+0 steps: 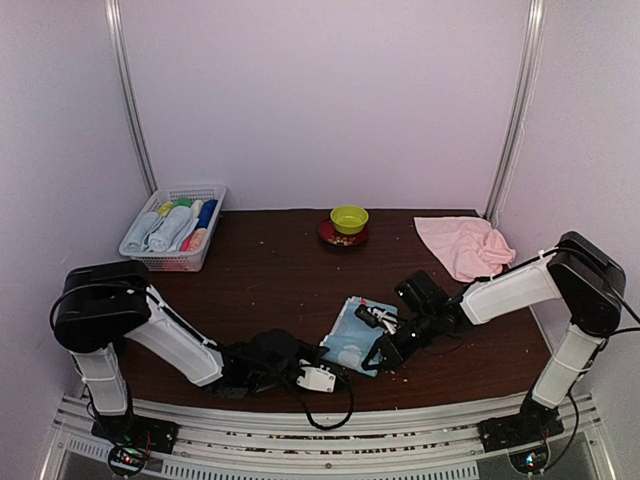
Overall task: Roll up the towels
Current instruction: Roll the towel at the center of the board.
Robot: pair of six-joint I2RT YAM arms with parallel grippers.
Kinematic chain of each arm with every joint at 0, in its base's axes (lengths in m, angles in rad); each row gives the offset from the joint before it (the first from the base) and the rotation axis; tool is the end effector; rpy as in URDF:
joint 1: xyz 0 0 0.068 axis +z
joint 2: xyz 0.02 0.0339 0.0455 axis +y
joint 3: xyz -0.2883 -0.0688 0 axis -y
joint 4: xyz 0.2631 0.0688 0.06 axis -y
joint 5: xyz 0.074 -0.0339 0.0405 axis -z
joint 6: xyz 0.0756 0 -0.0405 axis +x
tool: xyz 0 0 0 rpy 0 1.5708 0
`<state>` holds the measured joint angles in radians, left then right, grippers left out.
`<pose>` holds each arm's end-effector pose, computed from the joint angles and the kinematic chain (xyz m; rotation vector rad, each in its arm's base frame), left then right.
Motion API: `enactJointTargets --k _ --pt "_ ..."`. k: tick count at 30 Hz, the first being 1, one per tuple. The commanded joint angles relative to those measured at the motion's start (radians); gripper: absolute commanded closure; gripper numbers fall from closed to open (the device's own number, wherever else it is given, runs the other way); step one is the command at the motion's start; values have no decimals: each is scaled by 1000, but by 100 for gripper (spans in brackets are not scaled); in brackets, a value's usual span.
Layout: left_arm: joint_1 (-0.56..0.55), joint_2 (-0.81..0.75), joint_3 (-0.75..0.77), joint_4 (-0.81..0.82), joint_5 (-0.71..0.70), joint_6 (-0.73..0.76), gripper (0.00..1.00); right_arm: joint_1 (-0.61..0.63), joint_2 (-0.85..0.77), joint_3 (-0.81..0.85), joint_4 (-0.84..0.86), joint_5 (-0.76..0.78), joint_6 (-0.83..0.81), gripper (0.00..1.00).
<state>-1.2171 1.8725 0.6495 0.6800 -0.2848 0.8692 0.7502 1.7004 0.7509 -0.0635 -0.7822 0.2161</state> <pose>0.1506 -0.3465 0.0862 1.7157 1.1951 0.0907 0.2027 0.2618 0.1121 -1.0193 2.5185 1.3442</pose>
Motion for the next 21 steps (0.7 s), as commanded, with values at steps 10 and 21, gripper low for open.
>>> enactJointTargets --k 10,21 --pt "11 47 50 -19 4 -25 98 -20 0 -15 -24 -3 -10 100" --pt "10 -34 83 -275 24 -196 100 -22 39 43 -31 16 -22 100"
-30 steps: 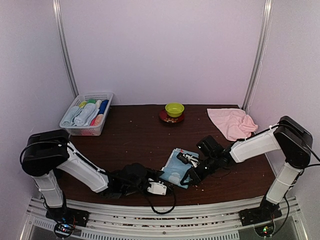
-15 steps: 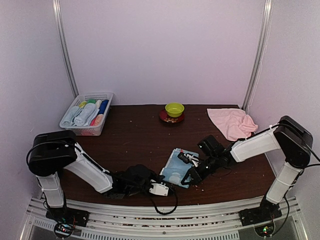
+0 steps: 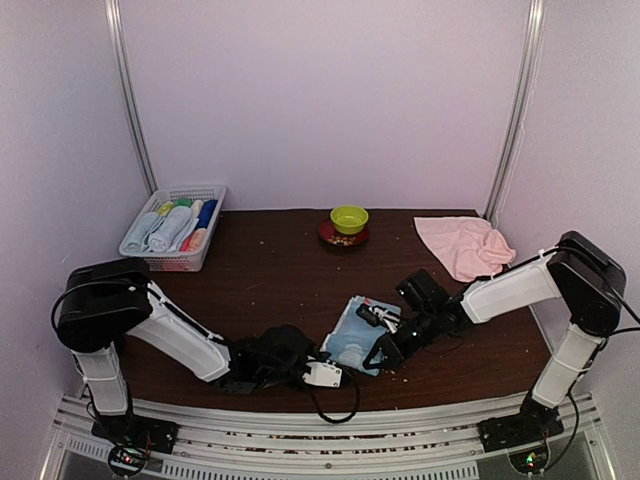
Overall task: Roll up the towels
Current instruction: Roll the towel at the center of the board.
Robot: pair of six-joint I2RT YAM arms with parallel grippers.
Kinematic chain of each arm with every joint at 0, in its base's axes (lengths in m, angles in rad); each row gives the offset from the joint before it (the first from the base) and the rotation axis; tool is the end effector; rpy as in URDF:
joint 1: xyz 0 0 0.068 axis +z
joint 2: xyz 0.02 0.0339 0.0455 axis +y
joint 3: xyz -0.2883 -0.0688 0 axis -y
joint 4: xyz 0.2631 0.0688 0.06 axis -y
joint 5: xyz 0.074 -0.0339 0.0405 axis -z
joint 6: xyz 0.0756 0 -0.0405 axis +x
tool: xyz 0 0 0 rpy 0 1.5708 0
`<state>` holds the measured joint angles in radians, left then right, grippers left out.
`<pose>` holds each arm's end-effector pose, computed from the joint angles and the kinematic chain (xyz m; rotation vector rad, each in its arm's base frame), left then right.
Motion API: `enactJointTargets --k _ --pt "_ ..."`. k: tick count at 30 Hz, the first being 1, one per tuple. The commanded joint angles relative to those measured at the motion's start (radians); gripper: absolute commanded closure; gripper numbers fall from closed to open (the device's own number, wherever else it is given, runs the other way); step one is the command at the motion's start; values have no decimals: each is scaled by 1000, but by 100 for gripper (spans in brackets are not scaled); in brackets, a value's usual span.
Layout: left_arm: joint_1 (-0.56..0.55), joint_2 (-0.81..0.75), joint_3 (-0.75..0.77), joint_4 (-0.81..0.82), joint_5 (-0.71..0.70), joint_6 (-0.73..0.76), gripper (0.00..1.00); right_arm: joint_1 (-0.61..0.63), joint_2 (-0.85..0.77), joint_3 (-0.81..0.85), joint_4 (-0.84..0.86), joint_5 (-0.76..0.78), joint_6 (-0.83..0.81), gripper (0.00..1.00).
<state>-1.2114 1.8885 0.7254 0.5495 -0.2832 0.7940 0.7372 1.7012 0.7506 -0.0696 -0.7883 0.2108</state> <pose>0.1567 -0.3570 0.0852 1.7280 1.2917 0.0688 0.2052 0.2587 0.1116 -1.0081 2.5230 1.3465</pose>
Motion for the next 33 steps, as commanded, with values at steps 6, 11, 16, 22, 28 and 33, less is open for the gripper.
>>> enactJointTargets --k 6,11,16,22,28,33 --pt "-7 -136 -4 -291 -36 -297 100 -7 131 157 -48 0 -41 100" --pt "-19 -141 31 -460 -67 -437 100 23 227 274 -97 -24 -82 98" --pt "-38 -157 32 -548 -45 -524 100 41 288 350 -136 -35 -120 92" --pt "-51 -210 43 -577 -19 -518 100 24 195 361 -247 73 -211 64" --pt "-50 -193 57 -600 48 -510 100 11 17 329 -293 315 -285 0" --pt "-16 -166 85 -642 123 -506 100 20 -203 183 -145 439 -340 0"
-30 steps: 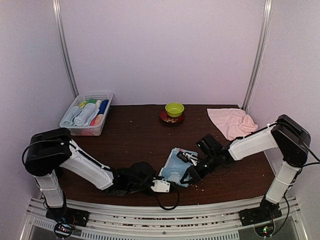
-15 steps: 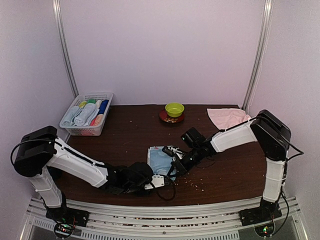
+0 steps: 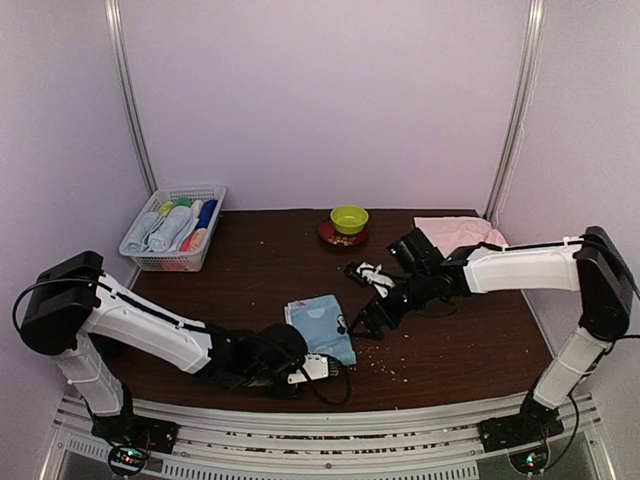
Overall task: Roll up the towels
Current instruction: Roll the towel at the center of the board.
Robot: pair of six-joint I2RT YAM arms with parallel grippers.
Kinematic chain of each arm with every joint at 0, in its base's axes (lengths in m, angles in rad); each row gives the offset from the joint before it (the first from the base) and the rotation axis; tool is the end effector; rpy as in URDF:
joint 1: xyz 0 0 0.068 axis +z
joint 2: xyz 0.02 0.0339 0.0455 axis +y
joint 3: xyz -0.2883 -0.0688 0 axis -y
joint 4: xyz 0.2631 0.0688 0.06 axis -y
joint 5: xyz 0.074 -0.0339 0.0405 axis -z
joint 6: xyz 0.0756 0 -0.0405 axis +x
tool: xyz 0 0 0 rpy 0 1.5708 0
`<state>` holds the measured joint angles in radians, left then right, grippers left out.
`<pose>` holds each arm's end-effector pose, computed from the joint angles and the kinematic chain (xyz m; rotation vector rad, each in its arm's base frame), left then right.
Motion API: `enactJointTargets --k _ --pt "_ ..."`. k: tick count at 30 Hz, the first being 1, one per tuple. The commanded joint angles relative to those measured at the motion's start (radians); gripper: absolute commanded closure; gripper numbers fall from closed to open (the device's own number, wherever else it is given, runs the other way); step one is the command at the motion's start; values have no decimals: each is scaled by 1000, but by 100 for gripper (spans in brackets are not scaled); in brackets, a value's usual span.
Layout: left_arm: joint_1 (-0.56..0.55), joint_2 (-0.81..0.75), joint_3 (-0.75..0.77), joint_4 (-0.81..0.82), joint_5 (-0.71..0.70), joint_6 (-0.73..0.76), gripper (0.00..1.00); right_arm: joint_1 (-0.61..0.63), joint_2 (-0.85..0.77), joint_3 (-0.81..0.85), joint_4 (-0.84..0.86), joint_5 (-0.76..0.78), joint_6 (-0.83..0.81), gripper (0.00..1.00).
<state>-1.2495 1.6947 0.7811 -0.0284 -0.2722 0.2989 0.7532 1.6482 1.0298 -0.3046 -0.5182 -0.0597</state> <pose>0.1299 -0.3259 0.1092 1.6433 1.8373 -0.0666 0.2485 0.2843 0.1859 -1.2176 2.2545 0.9274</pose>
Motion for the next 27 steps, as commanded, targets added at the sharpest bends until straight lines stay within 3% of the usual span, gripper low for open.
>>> enactJointTargets --k 1,6,13,20,27 --pt "37 29 39 -77 138 -10 100 9 -200 -141 132 189 -88 0" --pt "107 50 101 -142 258 -7 100 26 -407 -349 350 304 -154 0" --pt "208 95 228 -271 466 -8 100 100 -514 -513 518 396 -347 0" --pt "272 145 320 -409 587 12 100 225 -416 -577 631 511 -545 3" --pt "349 179 372 -499 694 31 100 328 -261 -633 845 588 -723 7"
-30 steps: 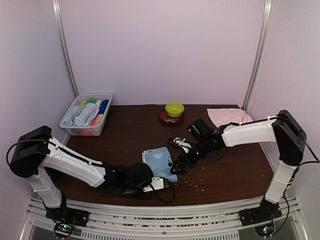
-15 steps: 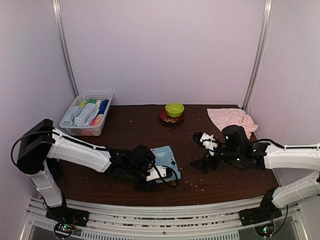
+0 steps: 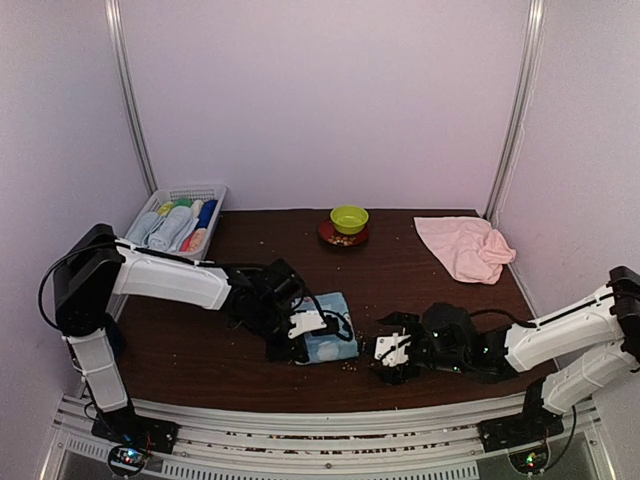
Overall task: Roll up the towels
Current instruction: Roll the towel at the center of the board.
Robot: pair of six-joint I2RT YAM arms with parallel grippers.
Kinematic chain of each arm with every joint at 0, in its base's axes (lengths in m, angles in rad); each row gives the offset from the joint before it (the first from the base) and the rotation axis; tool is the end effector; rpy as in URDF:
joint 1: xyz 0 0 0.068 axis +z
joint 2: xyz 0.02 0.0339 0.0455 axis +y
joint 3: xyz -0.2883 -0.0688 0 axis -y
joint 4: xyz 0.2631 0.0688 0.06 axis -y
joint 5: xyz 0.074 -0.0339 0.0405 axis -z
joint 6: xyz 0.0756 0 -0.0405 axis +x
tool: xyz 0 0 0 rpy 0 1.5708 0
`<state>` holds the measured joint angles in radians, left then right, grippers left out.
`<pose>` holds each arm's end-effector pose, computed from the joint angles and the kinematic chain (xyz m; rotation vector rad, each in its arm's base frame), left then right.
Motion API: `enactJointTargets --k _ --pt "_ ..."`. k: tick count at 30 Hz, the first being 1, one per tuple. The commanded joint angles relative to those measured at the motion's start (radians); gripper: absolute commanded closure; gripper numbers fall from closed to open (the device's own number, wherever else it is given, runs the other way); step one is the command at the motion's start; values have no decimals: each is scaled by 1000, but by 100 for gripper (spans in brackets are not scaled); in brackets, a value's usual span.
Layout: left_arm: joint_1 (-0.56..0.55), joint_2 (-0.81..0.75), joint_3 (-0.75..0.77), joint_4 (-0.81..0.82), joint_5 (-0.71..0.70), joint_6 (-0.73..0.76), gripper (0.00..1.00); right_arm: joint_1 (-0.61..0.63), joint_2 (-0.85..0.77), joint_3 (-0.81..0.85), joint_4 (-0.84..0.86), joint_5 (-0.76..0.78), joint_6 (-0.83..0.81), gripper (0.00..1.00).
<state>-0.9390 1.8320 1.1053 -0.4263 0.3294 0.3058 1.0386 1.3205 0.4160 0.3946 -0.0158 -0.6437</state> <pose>0.2106 -0.3292 0.1290 1.7009 2.2024 -0.6228 0.1456 0.2496 0.1501 -1.5650 1.3865 0.2568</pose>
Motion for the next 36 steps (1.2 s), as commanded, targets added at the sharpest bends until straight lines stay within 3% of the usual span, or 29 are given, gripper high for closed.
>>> enactJointTargets --k 1,9,18,28,36 --pt "46 55 59 -118 96 29 100 51 101 -13 149 95 -159 9" --pt "79 119 124 -174 170 52 100 104 254 75 141 150 -220 30" --pt "97 143 157 -207 207 70 100 120 395 178 137 210 -287 34" --pt "103 144 159 -213 216 73 100 123 504 250 119 276 -290 55" --pt "103 109 150 -211 188 66 95 124 508 299 -6 256 -247 86"
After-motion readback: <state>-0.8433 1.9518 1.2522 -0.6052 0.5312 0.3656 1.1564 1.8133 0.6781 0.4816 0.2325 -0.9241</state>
